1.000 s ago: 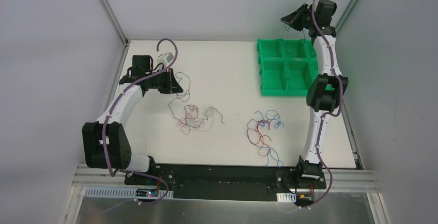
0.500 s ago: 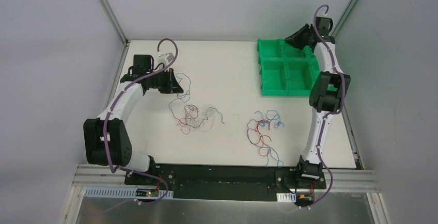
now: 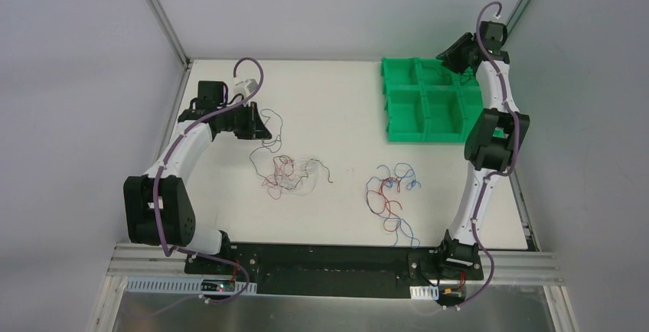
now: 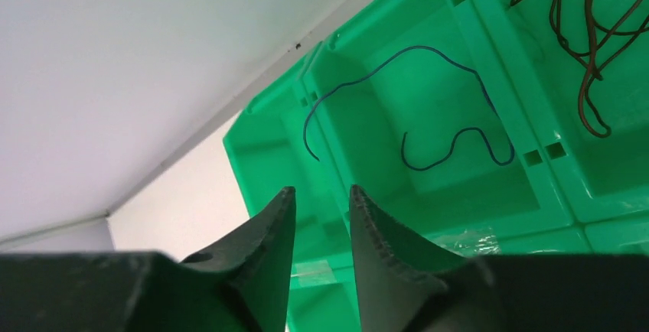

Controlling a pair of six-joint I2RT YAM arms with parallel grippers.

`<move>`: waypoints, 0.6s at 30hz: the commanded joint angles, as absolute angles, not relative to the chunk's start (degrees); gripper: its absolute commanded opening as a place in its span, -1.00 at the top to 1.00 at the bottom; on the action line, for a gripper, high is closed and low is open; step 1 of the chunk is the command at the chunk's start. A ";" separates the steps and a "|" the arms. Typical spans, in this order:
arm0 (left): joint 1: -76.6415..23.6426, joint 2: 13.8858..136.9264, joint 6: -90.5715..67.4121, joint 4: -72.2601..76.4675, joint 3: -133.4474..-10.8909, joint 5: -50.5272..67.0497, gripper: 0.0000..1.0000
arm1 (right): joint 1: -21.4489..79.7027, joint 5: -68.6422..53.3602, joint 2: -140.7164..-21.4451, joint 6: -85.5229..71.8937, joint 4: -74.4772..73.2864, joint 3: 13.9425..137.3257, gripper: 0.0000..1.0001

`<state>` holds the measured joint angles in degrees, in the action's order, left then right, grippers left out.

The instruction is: Untangle the cables

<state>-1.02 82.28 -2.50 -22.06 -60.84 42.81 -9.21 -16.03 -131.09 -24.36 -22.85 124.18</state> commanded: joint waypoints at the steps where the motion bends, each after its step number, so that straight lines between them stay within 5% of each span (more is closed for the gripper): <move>1: -0.49 81.56 -1.67 -23.32 -63.20 42.80 1.00 | -6.83 -16.11 -129.85 -13.97 -26.80 128.76 0.27; 11: -0.51 81.88 -1.89 -24.17 -63.55 41.96 1.00 | 3.80 14.95 -133.31 0.34 -18.52 128.06 0.03; 18: -0.49 81.82 -1.94 -24.17 -63.66 41.52 1.00 | 6.02 23.73 -137.94 6.00 -16.37 130.86 -0.21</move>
<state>-1.02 82.28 -2.48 -23.35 -61.52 42.13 6.68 13.80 -135.76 0.34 -19.03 126.96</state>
